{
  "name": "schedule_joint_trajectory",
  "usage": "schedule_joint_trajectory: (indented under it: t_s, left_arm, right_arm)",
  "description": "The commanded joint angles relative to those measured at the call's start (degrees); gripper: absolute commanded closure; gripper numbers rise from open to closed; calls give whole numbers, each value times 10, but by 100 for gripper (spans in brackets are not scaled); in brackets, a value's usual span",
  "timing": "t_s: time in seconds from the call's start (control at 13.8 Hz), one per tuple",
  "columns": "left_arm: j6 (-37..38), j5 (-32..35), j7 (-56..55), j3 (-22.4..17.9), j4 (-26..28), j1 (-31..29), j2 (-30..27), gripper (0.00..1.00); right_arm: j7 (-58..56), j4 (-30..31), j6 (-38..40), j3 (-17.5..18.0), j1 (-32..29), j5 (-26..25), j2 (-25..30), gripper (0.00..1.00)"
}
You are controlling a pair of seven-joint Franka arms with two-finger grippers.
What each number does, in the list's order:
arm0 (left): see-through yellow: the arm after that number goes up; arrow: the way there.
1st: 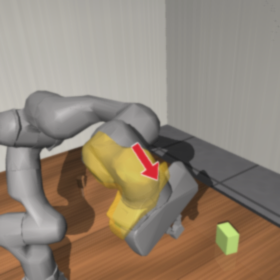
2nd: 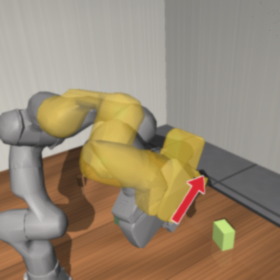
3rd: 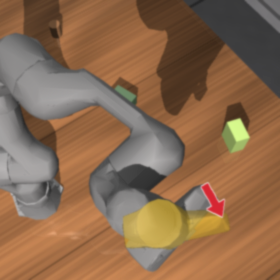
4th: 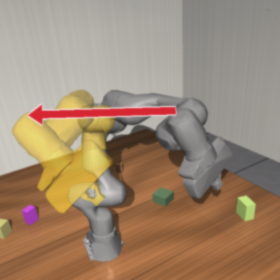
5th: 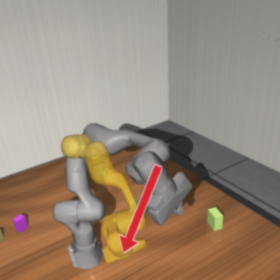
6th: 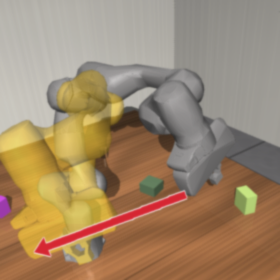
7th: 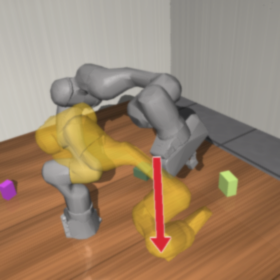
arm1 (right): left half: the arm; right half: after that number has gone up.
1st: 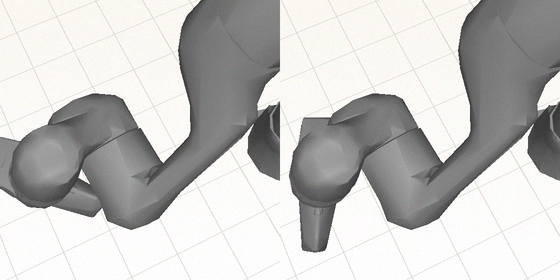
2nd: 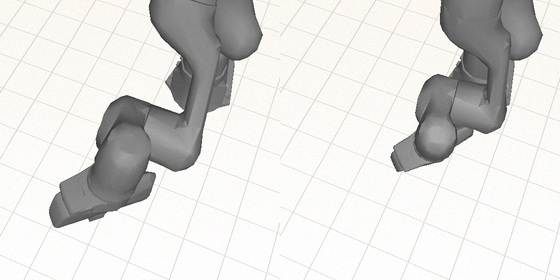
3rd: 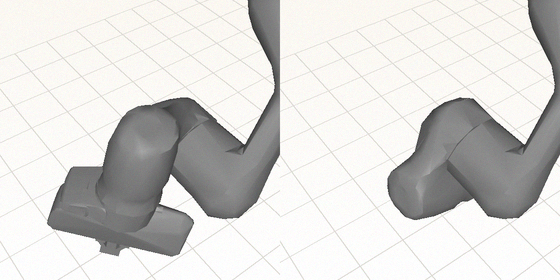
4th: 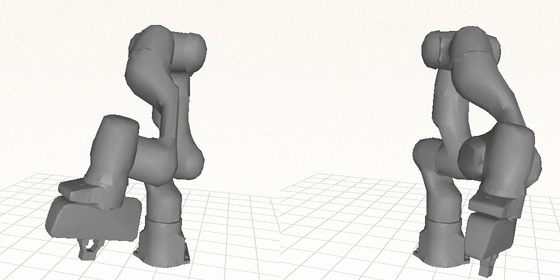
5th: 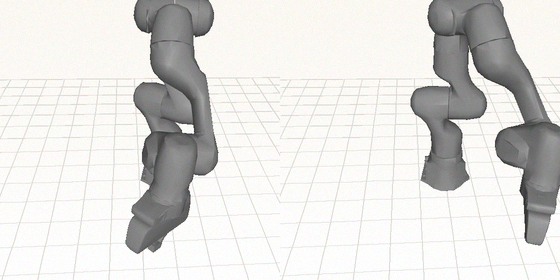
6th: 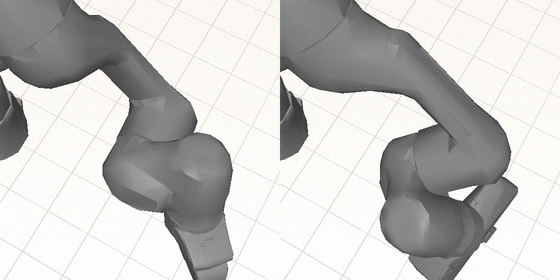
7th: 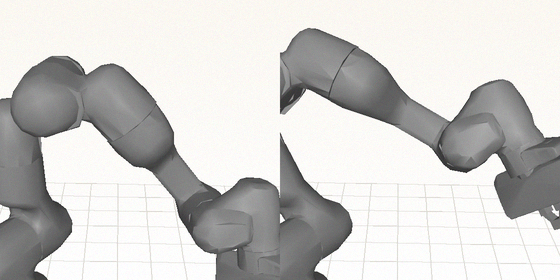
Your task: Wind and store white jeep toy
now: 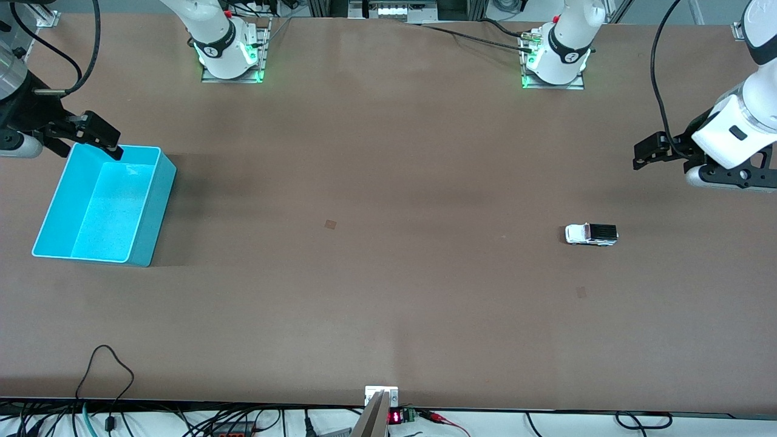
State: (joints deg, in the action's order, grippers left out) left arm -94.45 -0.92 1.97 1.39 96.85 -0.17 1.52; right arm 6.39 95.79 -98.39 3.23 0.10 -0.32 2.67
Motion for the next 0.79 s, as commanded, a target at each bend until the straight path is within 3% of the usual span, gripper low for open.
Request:
schedule_joint_trajectory:
  t_s: [0.0, 0.43, 0.72]
  left_arm:
    - [12, -3, 8, 0, -9, -6, 8, 0]
    - [98, -1, 46, 5, -9, -5, 23, 0]
    - [89, 0, 150, 0, -17, -8, 40, 0]
  right_arm:
    - [-7, 10, 2, -3, 3, -4, 13, 0]
    - [-8, 10, 2, -3, 3, -5, 13, 0]
    - [-7, 10, 2, -3, 3, -5, 13, 0]
